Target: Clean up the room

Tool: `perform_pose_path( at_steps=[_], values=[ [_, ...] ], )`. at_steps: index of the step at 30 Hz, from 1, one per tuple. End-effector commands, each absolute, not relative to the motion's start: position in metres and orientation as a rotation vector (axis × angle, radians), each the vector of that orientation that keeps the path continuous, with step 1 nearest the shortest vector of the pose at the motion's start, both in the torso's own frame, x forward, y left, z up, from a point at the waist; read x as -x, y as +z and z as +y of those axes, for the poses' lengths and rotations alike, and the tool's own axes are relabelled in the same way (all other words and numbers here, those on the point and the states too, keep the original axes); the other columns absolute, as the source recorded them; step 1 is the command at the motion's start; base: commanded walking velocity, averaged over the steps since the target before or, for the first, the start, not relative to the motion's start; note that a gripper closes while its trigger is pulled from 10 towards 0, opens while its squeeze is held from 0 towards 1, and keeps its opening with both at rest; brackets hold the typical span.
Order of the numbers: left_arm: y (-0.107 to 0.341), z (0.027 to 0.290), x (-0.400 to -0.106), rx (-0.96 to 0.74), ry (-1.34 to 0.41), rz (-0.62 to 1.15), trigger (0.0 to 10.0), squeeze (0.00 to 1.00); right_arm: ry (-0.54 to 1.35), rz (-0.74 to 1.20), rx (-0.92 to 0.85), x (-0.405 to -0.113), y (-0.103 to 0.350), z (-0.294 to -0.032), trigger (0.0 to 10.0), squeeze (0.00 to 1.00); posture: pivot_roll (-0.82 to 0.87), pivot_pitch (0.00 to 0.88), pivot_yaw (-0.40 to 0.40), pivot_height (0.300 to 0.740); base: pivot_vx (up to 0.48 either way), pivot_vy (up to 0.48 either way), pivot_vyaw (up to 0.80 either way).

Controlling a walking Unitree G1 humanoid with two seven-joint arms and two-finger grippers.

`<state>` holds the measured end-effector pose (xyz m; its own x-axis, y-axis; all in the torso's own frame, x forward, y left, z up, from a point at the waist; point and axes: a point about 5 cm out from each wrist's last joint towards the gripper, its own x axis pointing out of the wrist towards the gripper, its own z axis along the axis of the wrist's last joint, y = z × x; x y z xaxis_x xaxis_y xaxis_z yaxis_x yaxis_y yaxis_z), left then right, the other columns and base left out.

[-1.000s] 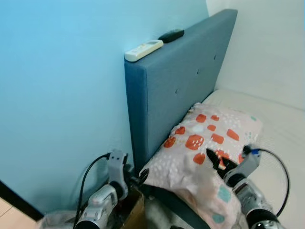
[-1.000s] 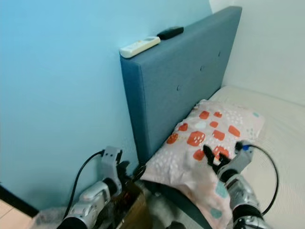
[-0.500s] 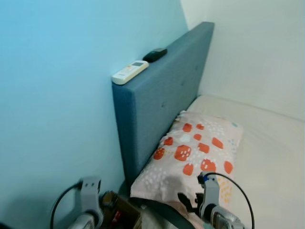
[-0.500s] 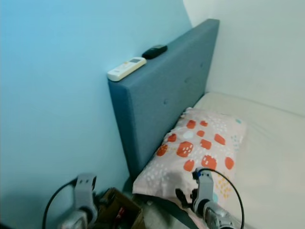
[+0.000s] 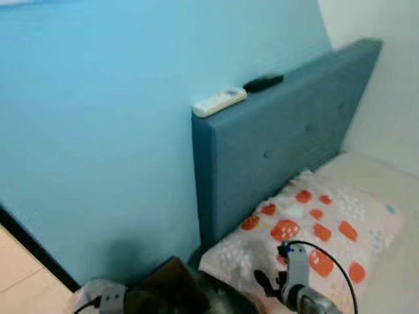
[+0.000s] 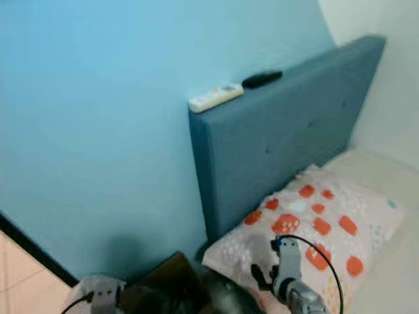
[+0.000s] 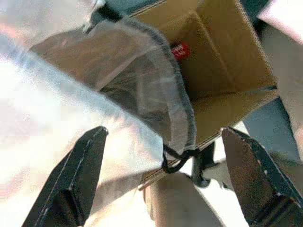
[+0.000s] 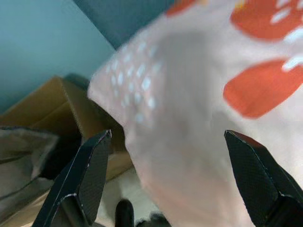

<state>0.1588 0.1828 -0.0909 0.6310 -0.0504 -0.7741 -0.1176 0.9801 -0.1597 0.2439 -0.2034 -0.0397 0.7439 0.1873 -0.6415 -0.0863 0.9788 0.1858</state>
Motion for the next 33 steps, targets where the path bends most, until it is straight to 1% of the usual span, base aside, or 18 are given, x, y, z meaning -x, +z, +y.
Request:
perform_pose_path(
  at_steps=[1,4,8,10,17,25,33],
  values=[
    [-0.094,0.183,-0.152,0.197,0.036,0.922,10.0,0.00,0.148,0.755,-0.142,-0.235,-0.047,-0.203,10.0,0.00,-0.10,0.000,0.011,0.737,0.000,0.000,0.00],
    [-0.094,0.183,-0.152,0.203,0.035,0.920,10.0,0.00,0.148,0.756,-0.141,-0.235,-0.047,-0.203,10.0,0.00,-0.10,0.000,0.011,0.737,0.000,0.000,0.00],
    [-0.094,0.181,-0.152,0.206,0.019,0.923,10.0,0.00,0.150,0.757,-0.138,-0.236,-0.046,-0.204,10.0,0.00,-0.10,0.000,0.004,0.737,0.000,-0.444,0.00],
    [-0.095,0.181,-0.152,0.197,0.011,0.929,10.0,0.00,0.155,0.759,-0.141,-0.238,-0.045,-0.204,10.0,0.00,-0.10,0.000,0.003,0.737,0.000,-0.472,-0.77],
    [-0.095,0.180,-0.152,0.208,0.024,0.940,10.0,0.00,0.140,0.744,-0.145,-0.241,-0.042,-0.206,10.0,0.00,-0.10,0.000,0.005,0.737,0.000,0.000,-0.77],
    [-0.093,0.179,-0.158,0.205,0.006,0.925,10.0,0.00,0.096,0.746,-0.109,-0.247,-0.038,-0.212,10.0,0.00,-0.10,0.000,0.008,0.737,0.000,0.000,0.00],
    [-0.092,0.179,-0.160,0.187,-0.003,0.921,10.0,0.00,0.096,0.753,-0.089,-0.251,-0.037,-0.211,10.0,0.00,-0.10,0.000,0.008,0.737,0.000,0.000,0.00]
  ],
)
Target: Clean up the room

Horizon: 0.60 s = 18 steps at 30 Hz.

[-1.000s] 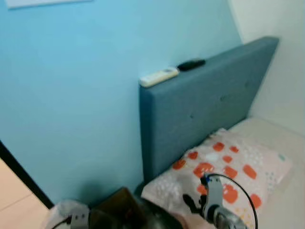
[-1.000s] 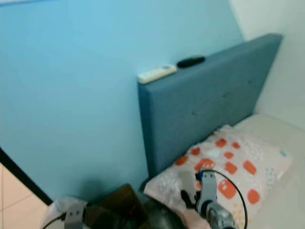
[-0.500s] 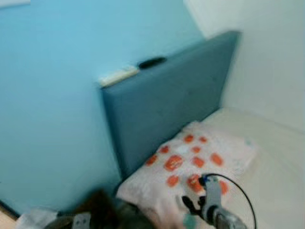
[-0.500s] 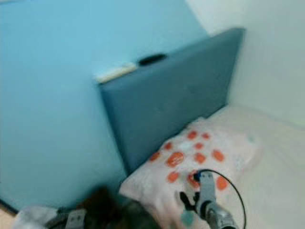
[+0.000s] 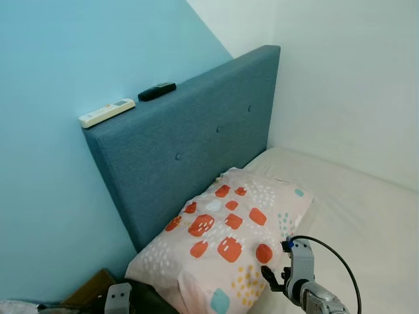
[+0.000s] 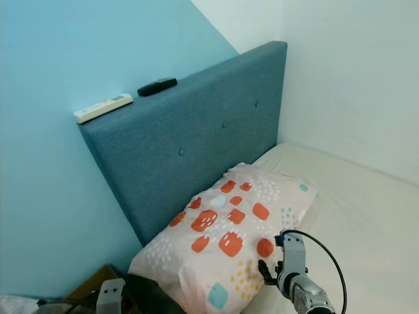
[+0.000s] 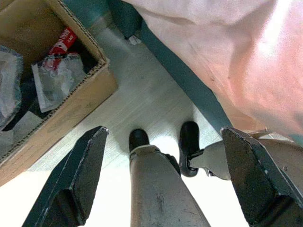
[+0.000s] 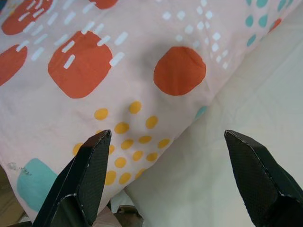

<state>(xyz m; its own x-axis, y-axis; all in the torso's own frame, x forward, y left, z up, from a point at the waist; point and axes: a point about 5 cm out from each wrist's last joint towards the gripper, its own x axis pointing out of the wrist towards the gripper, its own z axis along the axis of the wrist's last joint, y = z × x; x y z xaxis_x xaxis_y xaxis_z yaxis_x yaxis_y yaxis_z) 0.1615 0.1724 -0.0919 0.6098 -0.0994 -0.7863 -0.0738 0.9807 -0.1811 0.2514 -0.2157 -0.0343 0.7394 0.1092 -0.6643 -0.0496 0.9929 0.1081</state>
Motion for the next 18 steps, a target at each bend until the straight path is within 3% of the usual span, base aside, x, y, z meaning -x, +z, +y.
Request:
perform_pose_path(
  at_steps=[1,9,18],
  values=[
    [-0.0917,0.1791,-0.1611,0.184,-0.004,0.921,10.0,0.00,0.103,0.757,-0.080,-0.2511,-0.0365,-0.2095,10.0,0.00,-0.10,0.000,0.007,0.737,0.000,0.000,0.00],
    [-0.0919,0.1809,-0.1610,0.169,0.003,0.932,10.0,0.00,0.110,0.769,-0.066,-0.2500,-0.0382,-0.2069,10.0,0.00,-0.09,0.000,0.003,0.737,0.000,0.000,0.00],
    [-0.0915,0.1824,-0.1624,0.140,0.007,0.936,10.0,0.00,0.115,0.774,-0.060,-0.2491,-0.0391,-0.2059,10.0,0.00,-0.10,0.000,0.008,0.737,0.000,0.426,0.00]
  ],
)
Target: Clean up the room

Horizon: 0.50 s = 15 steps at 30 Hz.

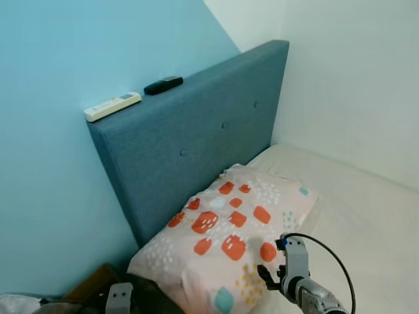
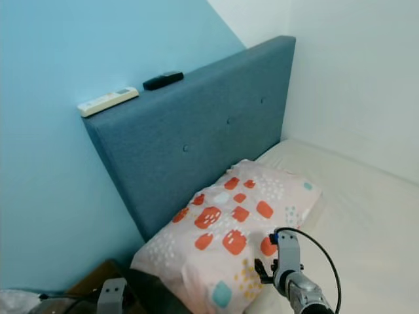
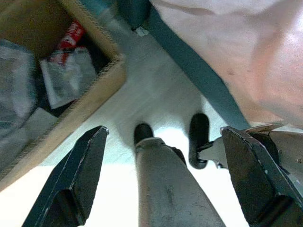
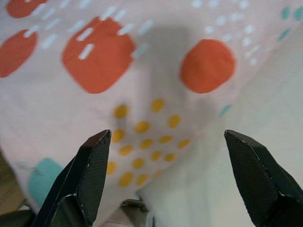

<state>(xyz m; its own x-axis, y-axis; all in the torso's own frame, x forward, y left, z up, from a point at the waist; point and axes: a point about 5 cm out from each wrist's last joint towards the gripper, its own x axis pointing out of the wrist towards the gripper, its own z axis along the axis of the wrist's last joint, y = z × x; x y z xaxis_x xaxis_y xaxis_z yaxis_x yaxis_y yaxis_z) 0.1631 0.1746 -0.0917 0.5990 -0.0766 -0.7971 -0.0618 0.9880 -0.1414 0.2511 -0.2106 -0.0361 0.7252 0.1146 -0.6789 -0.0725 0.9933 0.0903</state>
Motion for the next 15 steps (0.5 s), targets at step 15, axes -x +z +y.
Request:
perform_pose_path(
  at_steps=[15],
  values=[
    [-0.0899,0.1816,-0.1663,0.124,-0.001,0.925,10.0,0.00,0.128,0.792,-0.055,-0.2445,-0.0420,-0.2070,10.0,0.00,-0.11,0.000,0.013,0.737,0.000,0.000,0.00]
  ],
)
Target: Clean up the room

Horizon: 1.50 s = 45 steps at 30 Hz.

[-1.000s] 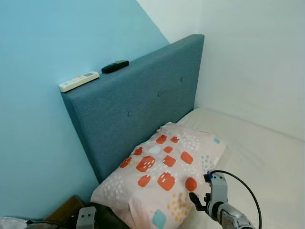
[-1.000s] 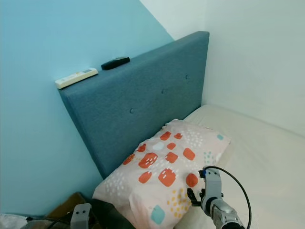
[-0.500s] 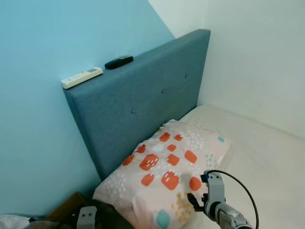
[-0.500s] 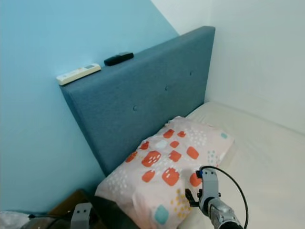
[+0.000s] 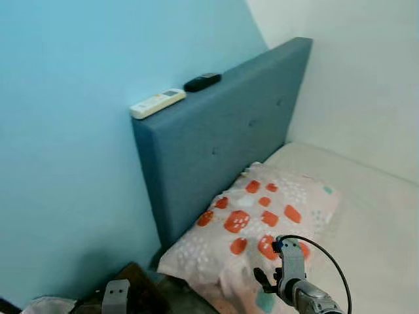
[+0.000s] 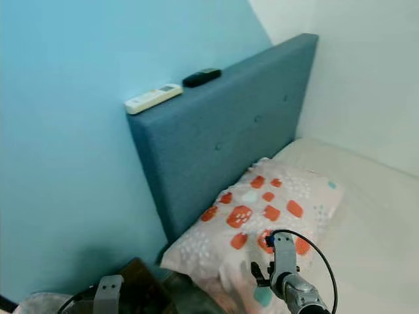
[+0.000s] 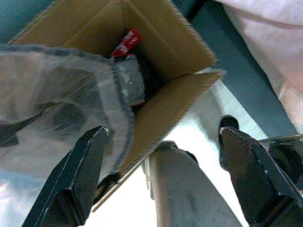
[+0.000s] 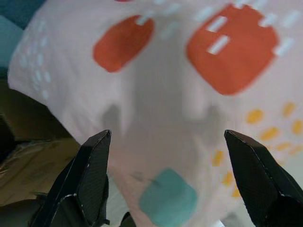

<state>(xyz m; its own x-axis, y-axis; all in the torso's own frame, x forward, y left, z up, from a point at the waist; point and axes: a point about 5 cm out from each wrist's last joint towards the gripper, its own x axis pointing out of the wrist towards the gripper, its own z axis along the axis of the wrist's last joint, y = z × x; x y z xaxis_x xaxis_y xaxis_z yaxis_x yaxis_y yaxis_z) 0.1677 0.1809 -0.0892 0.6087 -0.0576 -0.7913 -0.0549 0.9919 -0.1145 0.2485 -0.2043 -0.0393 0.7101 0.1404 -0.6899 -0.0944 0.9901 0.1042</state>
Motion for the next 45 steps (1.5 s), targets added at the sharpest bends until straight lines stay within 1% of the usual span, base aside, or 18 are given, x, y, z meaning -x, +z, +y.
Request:
perform_pose_path(
  at_steps=[1,4,7,13,15,17,18,22,26,28,29,31,32,34,36,45],
  values=[
    [-0.090,0.181,-0.166,0.122,-0.002,0.924,10.0,0.00,0.118,0.789,-0.061,-0.244,-0.042,-0.209,10.0,0.00,-0.11,0.000,0.013,0.737,0.000,0.000,0.00],
    [-0.090,0.180,-0.167,0.120,-0.008,0.922,10.0,0.00,0.092,0.778,-0.072,-0.246,-0.040,-0.213,10.0,0.00,-0.11,0.000,0.013,0.737,0.000,0.000,0.00],
    [-0.087,0.174,-0.172,0.106,-0.052,0.898,10.0,0.00,0.027,0.768,-0.100,-0.251,-0.035,-0.221,10.0,0.00,-0.11,0.000,0.013,0.737,0.000,0.000,0.00],
    [-0.079,0.165,-0.189,0.102,-0.116,0.827,10.0,0.00,-0.034,0.685,-0.153,-0.263,-0.022,-0.232,10.0,0.00,-0.10,0.000,0.015,0.712,0.000,0.000,0.00],
    [-0.071,0.160,-0.202,0.093,-0.153,0.775,10.0,0.00,-0.062,0.647,-0.208,-0.269,-0.016,-0.236,10.0,0.00,-0.10,0.000,0.016,0.697,0.000,0.000,0.00],
    [-0.069,0.158,-0.206,0.087,-0.164,0.761,10.0,0.00,-0.068,0.638,-0.222,-0.270,-0.015,-0.236,10.0,0.00,-0.09,0.000,0.017,0.692,0.000,0.000,0.00],
    [-0.066,0.157,-0.211,0.084,-0.178,0.739,10.0,0.00,-0.085,0.625,-0.247,-0.272,-0.013,-0.238,10.0,0.00,-0.09,0.001,0.019,0.682,0.000,0.000,0.00],
    [-0.062,0.155,-0.217,0.079,-0.196,0.713,10.0,0.00,-0.117,0.619,-0.271,-0.272,-0.012,-0.241,10.0,0.00,-0.09,0.010,0.025,0.667,0.000,0.000,0.00],
    [-0.060,0.154,-0.219,0.074,-0.205,0.704,10.0,0.00,-0.138,0.625,-0.272,-0.270,-0.013,-0.244,10.0,0.00,-0.09,0.010,0.025,0.662,0.000,0.000,0.00],
    [-0.055,0.152,-0.225,0.056,-0.230,0.671,10.0,0.00,-0.206,0.617,-0.315,-0.266,-0.013,-0.255,10.0,0.00,-0.09,0.021,0.030,0.652,0.000,0.000,0.00],
    [-0.055,0.152,-0.225,0.056,-0.230,0.671,10.0,0.00,-0.206,0.617,-0.315,-0.266,-0.013,-0.255,10.0,0.00,-0.09,0.021,0.030,0.652,0.000,0.000,0.00],
    [-0.049,0.153,-0.234,0.047,-0.236,0.629,10.0,0.00,-0.267,0.592,-0.372,-0.261,-0.012,-0.269,10.0,0.00,-0.09,0.035,0.037,0.642,0.000,0.000,0.00],
    [-0.049,0.153,-0.234,0.047,-0.236,0.629,10.0,0.00,-0.267,0.592,-0.372,-0.261,-0.012,-0.269,10.0,0.00,-0.09,0.035,0.037,0.642,0.000,0.000,0.00],
    [-0.042,0.157,-0.242,0.056,-0.225,0.590,10.0,0.00,-0.292,0.572,-0.396,-0.260,-0.009,-0.278,10.0,0.00,-0.09,0.039,0.039,0.632,0.000,0.000,0.00],
    [-0.042,0.157,-0.242,0.056,-0.225,0.590,10.0,0.00,-0.292,0.572,-0.396,-0.260,-0.009,-0.278,10.0,0.00,-0.09,0.039,0.039,0.632,0.000,0.000,0.00],
    [-0.033,0.158,-0.254,0.067,-0.217,0.539,10.0,0.00,-0.287,0.530,-0.425,-0.264,0.000,-0.286,10.0,0.00,-0.09,0.048,0.036,0.607,0.000,0.000,0.00]
  ],
)
